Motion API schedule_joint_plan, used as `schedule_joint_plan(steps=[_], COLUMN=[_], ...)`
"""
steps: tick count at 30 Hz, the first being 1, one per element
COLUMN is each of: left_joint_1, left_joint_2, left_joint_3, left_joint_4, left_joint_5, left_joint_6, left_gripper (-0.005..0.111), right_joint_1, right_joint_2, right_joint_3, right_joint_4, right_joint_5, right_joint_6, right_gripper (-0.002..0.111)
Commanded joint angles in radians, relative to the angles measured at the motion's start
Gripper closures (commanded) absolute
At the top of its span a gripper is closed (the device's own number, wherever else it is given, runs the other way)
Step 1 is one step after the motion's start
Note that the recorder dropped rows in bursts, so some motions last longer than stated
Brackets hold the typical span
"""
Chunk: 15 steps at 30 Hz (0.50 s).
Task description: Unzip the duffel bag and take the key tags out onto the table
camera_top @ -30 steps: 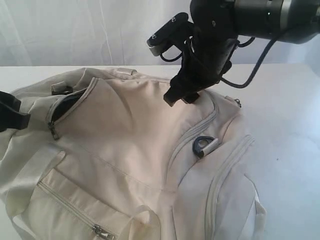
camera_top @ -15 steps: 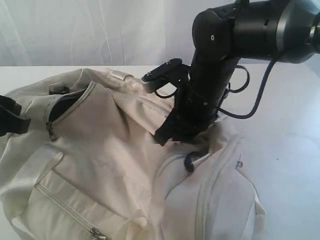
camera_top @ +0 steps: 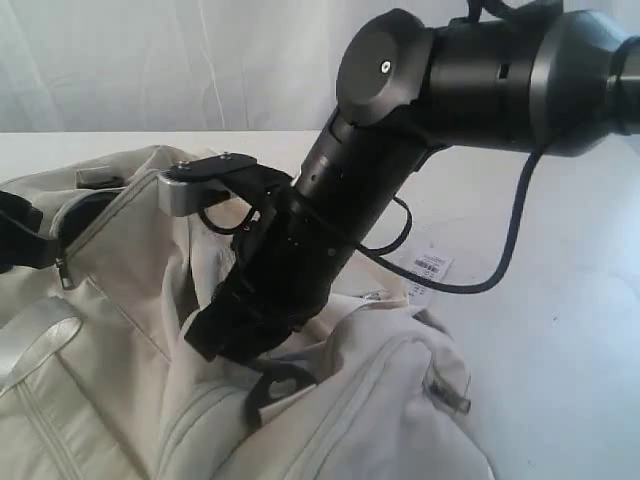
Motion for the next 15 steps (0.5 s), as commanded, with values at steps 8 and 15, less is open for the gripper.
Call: schedule_joint_plan(steps=[8,15], left_joint_1=[-0.007,-0.007], left_joint_2=[-0.009,0.019], left_joint_3=[0.005,0.005], left_joint_4=[0.005,0.005], left_joint_5=[0.016,0.012], left_joint_6=[0.001,-0.001], left_gripper=[0.040,0.047], right_joint_1=[0.018,0.018], right_joint_2=[-0.149,-0.080], right_joint_3=[0.003,0.003], right_joint_4=[-0.213,-0.211], right_joint_5=[-0.456,-0.872], right_joint_6=[0.007,-0.017], right_gripper=[0.048,0.045])
